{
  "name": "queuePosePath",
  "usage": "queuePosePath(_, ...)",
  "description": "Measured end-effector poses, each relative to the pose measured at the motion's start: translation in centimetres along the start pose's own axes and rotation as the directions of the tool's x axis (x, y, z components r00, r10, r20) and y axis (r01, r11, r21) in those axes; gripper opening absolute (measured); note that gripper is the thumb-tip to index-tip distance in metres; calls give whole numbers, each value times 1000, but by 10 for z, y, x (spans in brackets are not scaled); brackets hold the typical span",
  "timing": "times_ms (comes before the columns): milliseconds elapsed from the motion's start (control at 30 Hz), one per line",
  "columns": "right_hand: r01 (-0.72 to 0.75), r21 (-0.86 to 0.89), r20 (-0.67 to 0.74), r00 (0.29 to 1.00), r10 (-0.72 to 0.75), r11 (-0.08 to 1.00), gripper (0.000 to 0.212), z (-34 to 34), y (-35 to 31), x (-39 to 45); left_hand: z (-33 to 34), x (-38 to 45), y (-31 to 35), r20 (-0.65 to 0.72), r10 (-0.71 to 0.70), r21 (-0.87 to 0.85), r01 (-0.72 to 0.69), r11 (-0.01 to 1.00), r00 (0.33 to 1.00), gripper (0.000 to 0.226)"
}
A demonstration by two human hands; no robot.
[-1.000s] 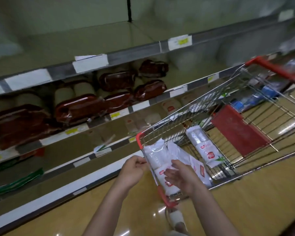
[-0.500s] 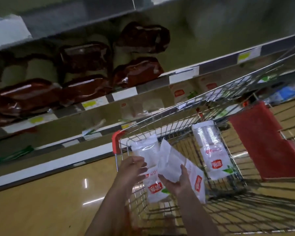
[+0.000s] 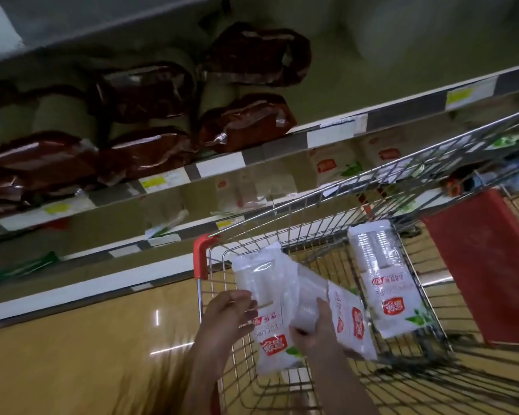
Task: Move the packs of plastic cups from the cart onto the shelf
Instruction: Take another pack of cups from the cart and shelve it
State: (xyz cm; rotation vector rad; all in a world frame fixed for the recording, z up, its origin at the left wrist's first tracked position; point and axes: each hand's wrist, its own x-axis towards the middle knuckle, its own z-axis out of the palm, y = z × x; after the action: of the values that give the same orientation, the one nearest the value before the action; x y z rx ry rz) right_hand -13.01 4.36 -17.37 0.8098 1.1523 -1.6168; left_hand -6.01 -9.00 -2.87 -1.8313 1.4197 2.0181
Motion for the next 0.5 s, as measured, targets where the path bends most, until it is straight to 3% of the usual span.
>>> queuePosePath(67, 5, 1, 21, 1000, -5, 1000, 62, 20, -19, -33, -5, -5, 6, -6, 35, 16, -35, 999, 999, 12)
queuePosePath(100, 9, 44, 35, 999, -11, 999, 39, 21, -24, -41, -8, -8, 10, -7, 59, 24, -59, 998, 998, 13)
queuePosePath(133, -12, 33, 53, 999, 10, 999, 30, 22, -27, -48, -12, -11, 14, -3, 86, 29, -86, 996, 996, 15)
queuePosePath(200, -18, 10, 91, 996, 17, 1000, 37, 24, -32, -67, -19, -20, 23, 13, 137, 31, -137, 990, 991, 19)
queuePosePath(367, 125, -92, 243, 965, -99, 988, 49, 39, -50, -124, -50, -48, 40, 74, 250, 45, -253, 966, 966, 36)
queuePosePath(500, 264, -205, 304, 933, -195, 942, 85, 74, -50, -165, -83, -71, 54, 173, 336, 58, -350, 935, 926, 44)
